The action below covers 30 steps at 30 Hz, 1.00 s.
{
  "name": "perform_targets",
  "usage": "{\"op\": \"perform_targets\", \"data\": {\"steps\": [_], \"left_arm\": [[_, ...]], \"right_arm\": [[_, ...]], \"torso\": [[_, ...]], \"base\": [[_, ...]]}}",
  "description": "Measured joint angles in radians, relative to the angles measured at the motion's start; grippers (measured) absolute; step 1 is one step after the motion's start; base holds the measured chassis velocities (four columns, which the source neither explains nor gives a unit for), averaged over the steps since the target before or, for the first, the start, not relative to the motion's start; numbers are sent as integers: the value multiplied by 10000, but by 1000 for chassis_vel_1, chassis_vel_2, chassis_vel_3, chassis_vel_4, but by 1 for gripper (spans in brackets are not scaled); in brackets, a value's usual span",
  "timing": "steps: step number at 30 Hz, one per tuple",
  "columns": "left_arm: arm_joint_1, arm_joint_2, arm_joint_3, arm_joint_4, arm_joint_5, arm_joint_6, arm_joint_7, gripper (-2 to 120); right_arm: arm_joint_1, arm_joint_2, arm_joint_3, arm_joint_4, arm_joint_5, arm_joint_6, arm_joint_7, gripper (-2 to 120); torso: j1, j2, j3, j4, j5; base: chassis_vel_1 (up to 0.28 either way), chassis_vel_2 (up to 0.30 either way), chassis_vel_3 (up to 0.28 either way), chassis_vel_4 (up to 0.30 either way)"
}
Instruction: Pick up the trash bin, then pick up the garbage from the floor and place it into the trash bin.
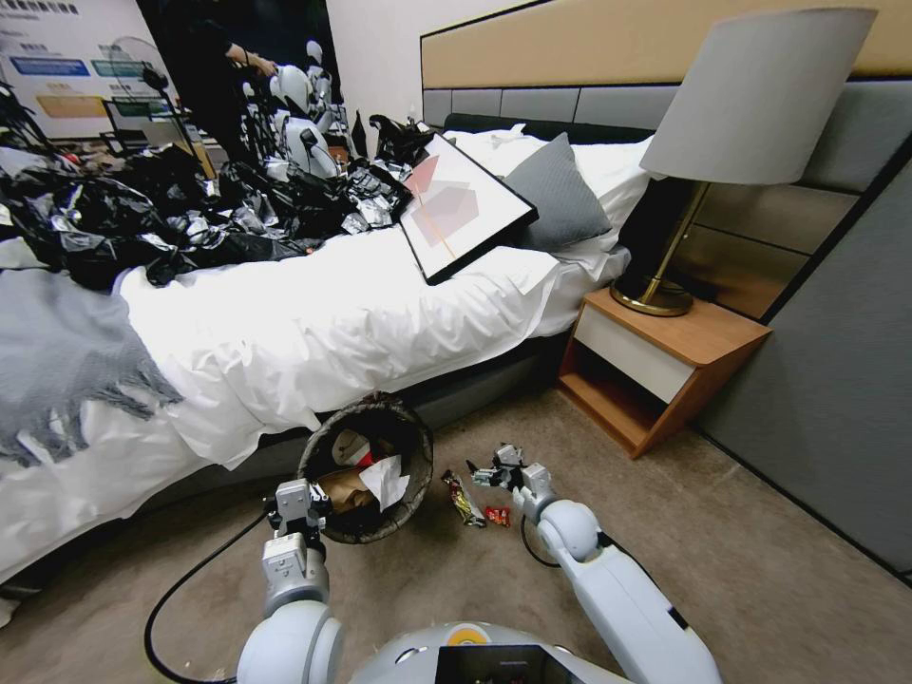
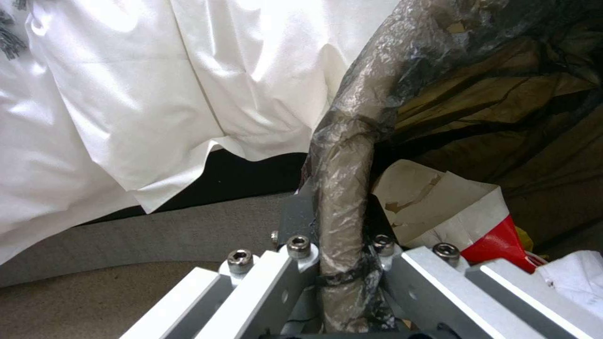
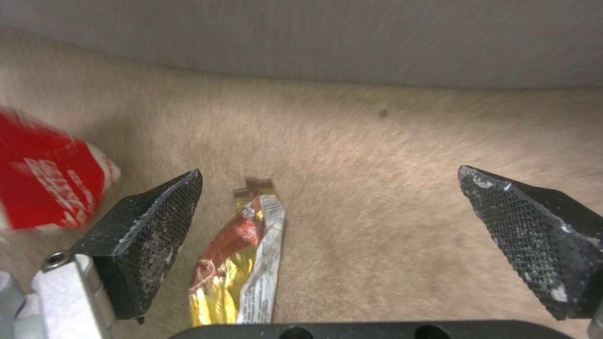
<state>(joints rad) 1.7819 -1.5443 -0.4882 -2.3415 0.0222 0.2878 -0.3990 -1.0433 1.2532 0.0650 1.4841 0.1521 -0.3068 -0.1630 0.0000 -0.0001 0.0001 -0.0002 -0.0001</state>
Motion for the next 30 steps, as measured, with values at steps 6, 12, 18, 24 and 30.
{"op": "perform_targets", "data": {"steps": [6, 12, 18, 24, 30], "left_arm": [[-8, -19, 5, 12, 35, 0, 0, 0], [-14, -53, 48, 50, 86, 0, 3, 0], [-2, -83, 55, 57, 112, -13, 4, 0], [20, -84, 52, 55, 121, -21, 4, 0], [43, -76, 43, 41, 121, -24, 4, 0]], "right_arm": [[371, 288, -178, -790, -150, 251, -500, 100], [480, 366, -224, -1285, -426, 835, -1100, 100], [676, 557, -299, -1990, -497, 1148, -1202, 100], [767, 840, -302, -2771, -675, 1258, -1163, 100], [801, 1020, -198, -3430, -772, 1468, -1014, 100]], "torso": [[0, 0, 0, 0, 1], [0, 0, 0, 0, 0], [0, 0, 0, 0, 0], [0, 0, 0, 0, 0], [0, 0, -1, 0, 1]], "base": [[0, 0, 0, 0], [0, 0, 0, 0], [0, 0, 0, 0], [0, 0, 0, 0], [0, 0, 0, 0]]}}
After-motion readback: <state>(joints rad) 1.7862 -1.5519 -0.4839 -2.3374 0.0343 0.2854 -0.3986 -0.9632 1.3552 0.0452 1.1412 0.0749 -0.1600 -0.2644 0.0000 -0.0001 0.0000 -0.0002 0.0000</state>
